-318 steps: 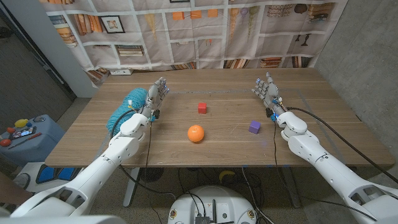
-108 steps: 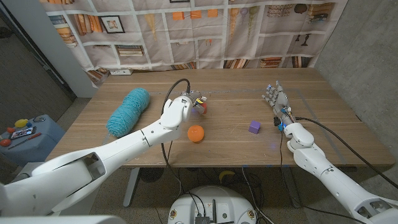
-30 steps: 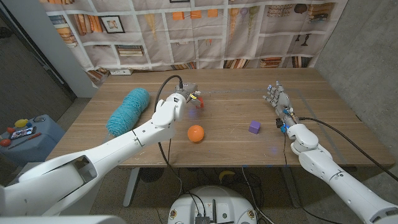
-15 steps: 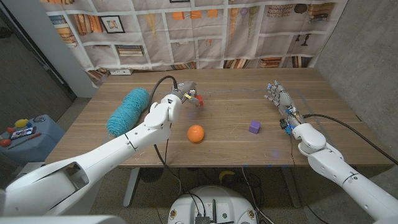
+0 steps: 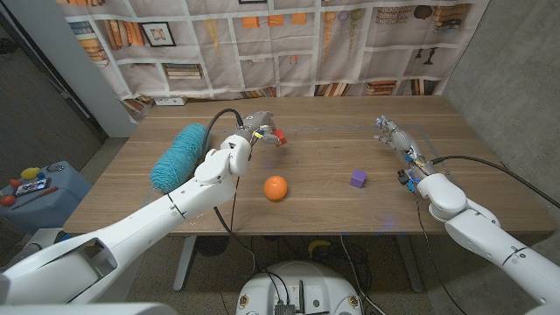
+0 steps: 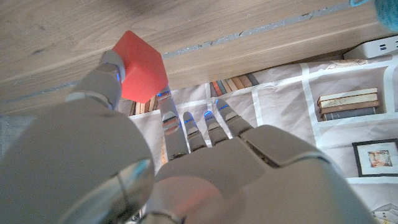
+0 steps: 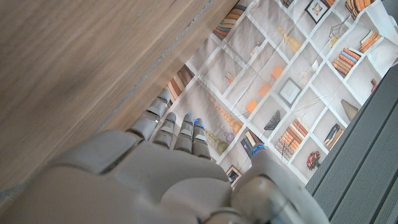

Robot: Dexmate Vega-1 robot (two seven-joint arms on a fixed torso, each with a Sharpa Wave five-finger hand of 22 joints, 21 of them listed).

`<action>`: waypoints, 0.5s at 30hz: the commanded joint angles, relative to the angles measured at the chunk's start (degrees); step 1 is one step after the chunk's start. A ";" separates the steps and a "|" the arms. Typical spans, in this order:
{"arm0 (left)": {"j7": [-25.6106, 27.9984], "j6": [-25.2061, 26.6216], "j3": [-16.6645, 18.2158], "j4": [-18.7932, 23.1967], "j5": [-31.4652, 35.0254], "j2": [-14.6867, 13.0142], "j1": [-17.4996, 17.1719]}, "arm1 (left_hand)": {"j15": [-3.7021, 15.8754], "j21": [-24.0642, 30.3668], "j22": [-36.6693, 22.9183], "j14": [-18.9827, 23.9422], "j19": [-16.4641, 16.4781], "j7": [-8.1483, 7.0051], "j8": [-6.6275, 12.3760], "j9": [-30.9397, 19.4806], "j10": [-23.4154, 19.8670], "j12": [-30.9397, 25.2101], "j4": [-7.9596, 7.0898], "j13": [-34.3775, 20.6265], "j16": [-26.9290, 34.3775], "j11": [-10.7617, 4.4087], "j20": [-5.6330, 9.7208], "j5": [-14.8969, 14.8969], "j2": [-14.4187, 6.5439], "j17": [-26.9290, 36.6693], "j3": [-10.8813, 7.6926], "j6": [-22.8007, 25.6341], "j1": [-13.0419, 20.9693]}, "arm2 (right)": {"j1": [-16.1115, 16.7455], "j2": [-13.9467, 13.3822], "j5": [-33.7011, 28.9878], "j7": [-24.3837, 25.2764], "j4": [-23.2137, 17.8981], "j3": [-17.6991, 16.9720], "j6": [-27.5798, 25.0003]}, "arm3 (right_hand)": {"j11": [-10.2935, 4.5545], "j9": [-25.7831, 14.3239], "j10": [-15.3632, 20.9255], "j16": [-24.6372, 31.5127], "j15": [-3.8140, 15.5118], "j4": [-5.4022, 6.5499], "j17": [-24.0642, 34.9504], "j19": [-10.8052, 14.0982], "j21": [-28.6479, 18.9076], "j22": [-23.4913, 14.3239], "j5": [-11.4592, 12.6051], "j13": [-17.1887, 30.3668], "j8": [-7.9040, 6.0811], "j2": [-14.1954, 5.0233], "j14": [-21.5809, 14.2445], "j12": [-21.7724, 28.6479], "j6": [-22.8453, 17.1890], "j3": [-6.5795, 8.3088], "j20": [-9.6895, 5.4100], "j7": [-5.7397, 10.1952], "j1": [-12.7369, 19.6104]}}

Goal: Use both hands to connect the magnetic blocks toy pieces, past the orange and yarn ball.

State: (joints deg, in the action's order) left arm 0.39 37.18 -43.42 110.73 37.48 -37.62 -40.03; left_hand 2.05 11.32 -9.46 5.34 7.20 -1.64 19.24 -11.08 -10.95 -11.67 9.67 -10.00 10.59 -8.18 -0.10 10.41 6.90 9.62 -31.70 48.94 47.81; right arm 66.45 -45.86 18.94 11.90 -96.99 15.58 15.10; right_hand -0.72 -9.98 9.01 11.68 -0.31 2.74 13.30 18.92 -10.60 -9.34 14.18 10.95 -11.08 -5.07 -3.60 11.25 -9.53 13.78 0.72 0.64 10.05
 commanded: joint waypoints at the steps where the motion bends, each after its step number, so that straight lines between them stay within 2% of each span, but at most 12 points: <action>1: 6.31 -2.86 3.58 0.77 -6.79 -0.28 -2.84 | 0.65 -0.22 -0.27 0.57 0.42 -3.51 -0.09 -0.16 -0.63 -0.04 -0.11 -0.10 -0.08 0.09 0.16 0.25 -0.68 0.18 0.17 4.16 0.15 | 4.90 -4.31 -7.11 6.00 -9.71 -2.13 -9.37 | 0.41 -0.24 0.01 0.15 -0.08 -0.75 -0.02 0.06 0.00 -0.16 -0.23 -0.05 -0.08 0.65 -0.11 -0.07 -0.18 0.18 -0.36 0.23 0.85; 7: 10.07 -6.80 5.98 -0.47 -11.95 0.15 -4.32 | 0.56 -0.31 -0.28 0.40 0.32 -3.55 -0.38 -0.19 -0.60 0.07 -0.16 -0.11 -0.17 0.05 0.15 0.31 -0.91 0.18 0.37 3.84 0.15 | 7.11 -6.94 -10.15 7.46 -15.33 -3.29 -16.35 | 0.39 -0.31 -0.40 -0.11 -0.05 -2.17 -0.35 -0.78 0.28 -0.15 -0.49 -0.03 0.02 1.37 0.41 -0.22 0.18 0.44 -0.40 0.57 2.20; 15: 12.70 -7.74 6.31 -0.65 -14.41 0.36 -4.85 | 0.35 -0.34 -0.29 0.18 0.36 -3.40 -0.46 -0.22 -0.73 0.12 -0.21 -0.12 -0.25 0.17 0.08 0.37 -1.18 0.19 0.58 4.11 0.15 | 9.72 -9.94 -13.34 7.91 -20.57 -4.59 -22.91 | 0.05 -0.36 -1.04 -0.37 -0.22 -3.38 -0.63 -1.63 0.45 -0.16 -0.74 -0.01 0.05 1.76 1.11 -0.41 0.34 0.73 -0.38 0.62 3.37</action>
State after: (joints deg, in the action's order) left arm 8.70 31.96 -38.79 110.60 27.93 -37.63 -43.46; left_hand 2.05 10.95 -9.46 5.34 7.20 -1.65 18.97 -11.05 -11.15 -11.69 9.53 -9.99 10.37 -7.97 -0.10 10.40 6.44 9.62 -31.38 48.93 47.68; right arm 72.62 -51.87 11.28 17.51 -110.01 12.75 3.43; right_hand -0.52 -9.98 8.36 11.43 -0.62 -0.05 12.66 17.35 -10.31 -9.34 13.74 10.95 -11.08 -3.55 -2.85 11.01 -9.40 14.31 0.44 0.95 12.63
